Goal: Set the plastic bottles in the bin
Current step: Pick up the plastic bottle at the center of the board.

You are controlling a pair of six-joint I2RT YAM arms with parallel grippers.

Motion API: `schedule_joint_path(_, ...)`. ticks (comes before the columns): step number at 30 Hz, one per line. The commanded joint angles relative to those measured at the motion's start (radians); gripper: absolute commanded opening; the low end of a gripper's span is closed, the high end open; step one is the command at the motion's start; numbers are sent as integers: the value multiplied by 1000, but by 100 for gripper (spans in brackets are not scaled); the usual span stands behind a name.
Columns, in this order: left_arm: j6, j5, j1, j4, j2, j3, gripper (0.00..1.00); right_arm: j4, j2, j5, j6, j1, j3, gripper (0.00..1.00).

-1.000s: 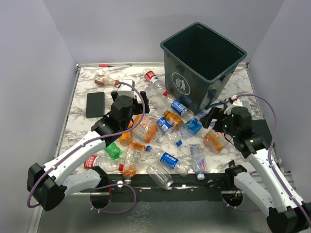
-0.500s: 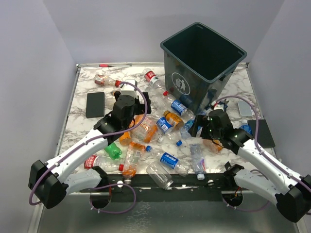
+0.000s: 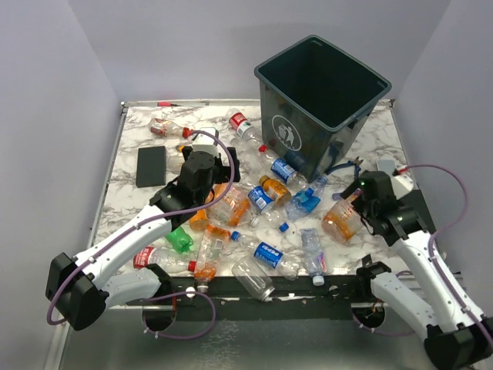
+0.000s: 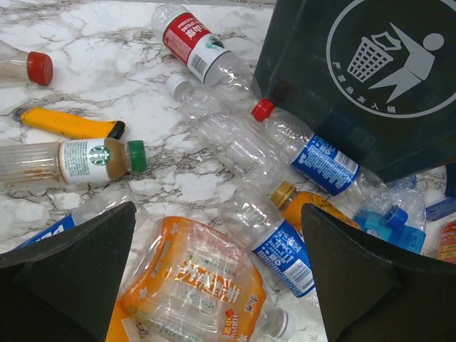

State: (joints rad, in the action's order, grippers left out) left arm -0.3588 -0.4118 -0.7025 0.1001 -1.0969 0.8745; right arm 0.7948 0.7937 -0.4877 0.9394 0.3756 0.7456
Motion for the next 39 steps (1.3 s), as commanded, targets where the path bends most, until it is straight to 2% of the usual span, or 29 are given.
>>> schedule_joint_path(1,-27,-15,-4,10,31,-6,99,11,-38,47,-40,-223,-4,100)
schedule_joint_path(6,-41,-1,-7,16,43,-10,99,-87,73,231,-15,-368,-70,100)
schedule_joint_path(12,-31,1,-23,20,73,-8,99,-126,96,271,35,-369,-142,100)
schedule_joint_path(18,-21,88,-25,20,62,0,99,-145,90,293,71,-369,-221,100)
schedule_joint_path(29,-14,102,-30,16,42,-3,99,-335,107,384,114,-369,-372,100)
schedule_joint_path(33,-12,96,-31,15,33,-5,99,-387,56,407,99,-369,-397,92)
schedule_joint_path(36,-14,94,-32,13,27,-5,99,-373,15,407,75,-369,-389,79)
schedule_joint_path(39,-15,94,-31,14,21,-5,99,-351,-39,407,56,-369,-382,61)
